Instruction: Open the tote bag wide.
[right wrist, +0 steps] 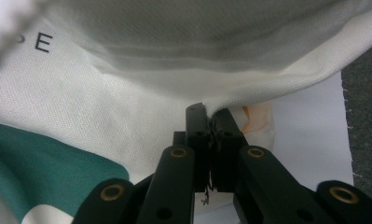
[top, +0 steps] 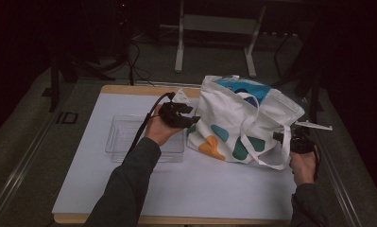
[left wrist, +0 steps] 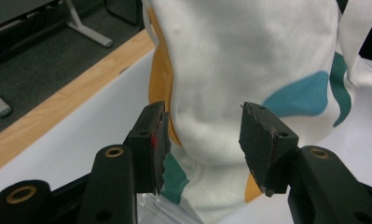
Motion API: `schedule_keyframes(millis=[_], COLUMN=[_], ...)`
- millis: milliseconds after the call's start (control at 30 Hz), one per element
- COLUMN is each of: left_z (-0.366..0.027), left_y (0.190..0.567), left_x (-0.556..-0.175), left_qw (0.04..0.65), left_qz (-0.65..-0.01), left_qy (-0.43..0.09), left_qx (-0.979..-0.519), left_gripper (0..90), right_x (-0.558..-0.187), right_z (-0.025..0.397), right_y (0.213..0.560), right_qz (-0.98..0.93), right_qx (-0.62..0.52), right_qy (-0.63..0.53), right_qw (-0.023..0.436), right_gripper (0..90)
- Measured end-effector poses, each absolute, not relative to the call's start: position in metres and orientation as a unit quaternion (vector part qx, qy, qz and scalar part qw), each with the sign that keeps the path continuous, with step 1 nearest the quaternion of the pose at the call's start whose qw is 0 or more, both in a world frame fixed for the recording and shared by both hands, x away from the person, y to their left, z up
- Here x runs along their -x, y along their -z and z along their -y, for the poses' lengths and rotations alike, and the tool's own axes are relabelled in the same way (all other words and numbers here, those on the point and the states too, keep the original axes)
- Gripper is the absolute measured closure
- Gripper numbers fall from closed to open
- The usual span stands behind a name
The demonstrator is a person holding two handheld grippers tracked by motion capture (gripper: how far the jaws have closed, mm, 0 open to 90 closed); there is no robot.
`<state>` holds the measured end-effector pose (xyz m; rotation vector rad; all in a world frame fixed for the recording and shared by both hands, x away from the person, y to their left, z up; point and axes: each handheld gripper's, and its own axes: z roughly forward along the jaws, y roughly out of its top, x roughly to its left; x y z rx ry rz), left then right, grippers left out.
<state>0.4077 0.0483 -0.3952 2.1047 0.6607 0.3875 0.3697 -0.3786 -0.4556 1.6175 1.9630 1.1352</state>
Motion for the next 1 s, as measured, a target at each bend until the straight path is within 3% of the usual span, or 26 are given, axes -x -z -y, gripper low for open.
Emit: schedule_keyframes(millis=[400, 600, 767, 1000], left_z=[-0.041, -0.033, -0.031, -0.035], left_y=[0.373, 0.373, 0.374, 0.369], left_x=[-0.428, -0.431, -0.43, -0.424], left_qw=[0.441, 0.431, 0.425, 0.435], left_qz=[-0.258, -0.252, -0.255, -0.256], left_qy=[-0.171, -0.177, -0.178, -0.17], left_qx=[-0.842, -0.848, -0.85, -0.846], left_gripper=[51.5, 63.1, 84.4, 86.6], right_x=[-0.367, -0.366, -0.364, -0.359], right_z=[0.377, 0.376, 0.376, 0.377], right_y=[0.454, 0.452, 0.448, 0.442], right_qz=[-0.696, -0.697, -0.699, -0.698], right_qx=[-0.566, -0.562, -0.556, -0.547], right_qy=[-0.401, -0.403, -0.405, -0.414], right_qw=[0.185, 0.189, 0.195, 0.206], right_gripper=[88.7, 88.8, 89.0, 89.0])
